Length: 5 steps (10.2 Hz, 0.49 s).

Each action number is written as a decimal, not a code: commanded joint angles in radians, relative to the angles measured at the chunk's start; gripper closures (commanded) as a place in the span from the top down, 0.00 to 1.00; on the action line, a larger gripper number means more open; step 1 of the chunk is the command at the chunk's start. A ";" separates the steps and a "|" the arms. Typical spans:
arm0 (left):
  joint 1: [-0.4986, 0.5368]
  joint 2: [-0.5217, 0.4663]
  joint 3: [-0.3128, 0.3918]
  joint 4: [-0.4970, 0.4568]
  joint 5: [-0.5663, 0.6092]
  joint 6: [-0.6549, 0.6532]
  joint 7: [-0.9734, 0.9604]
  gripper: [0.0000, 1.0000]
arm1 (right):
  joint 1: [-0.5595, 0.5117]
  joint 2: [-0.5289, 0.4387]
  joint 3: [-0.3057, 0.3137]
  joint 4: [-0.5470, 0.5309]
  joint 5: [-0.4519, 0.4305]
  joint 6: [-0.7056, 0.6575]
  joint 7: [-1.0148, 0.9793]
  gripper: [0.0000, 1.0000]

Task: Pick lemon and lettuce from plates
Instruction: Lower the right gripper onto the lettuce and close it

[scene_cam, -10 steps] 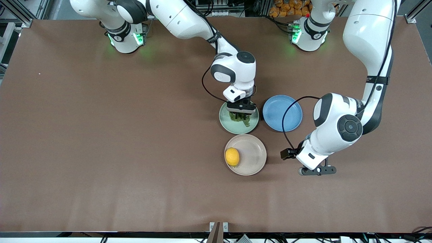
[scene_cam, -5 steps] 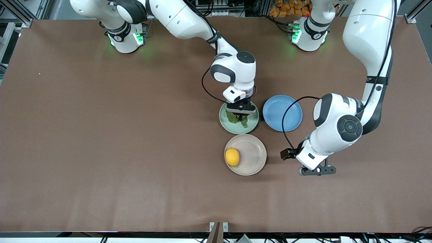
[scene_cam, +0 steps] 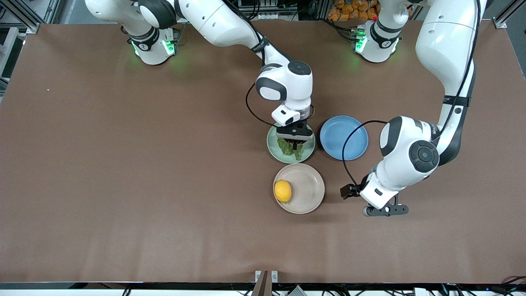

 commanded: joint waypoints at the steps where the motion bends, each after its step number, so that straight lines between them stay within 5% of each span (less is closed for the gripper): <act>1: -0.022 0.024 0.007 0.023 -0.024 0.035 -0.021 1.00 | -0.072 -0.119 0.042 -0.017 0.038 -0.081 -0.097 0.00; 5: -0.071 0.064 0.007 0.023 -0.039 0.154 -0.089 1.00 | -0.233 -0.334 0.038 -0.025 0.245 -0.295 -0.417 0.00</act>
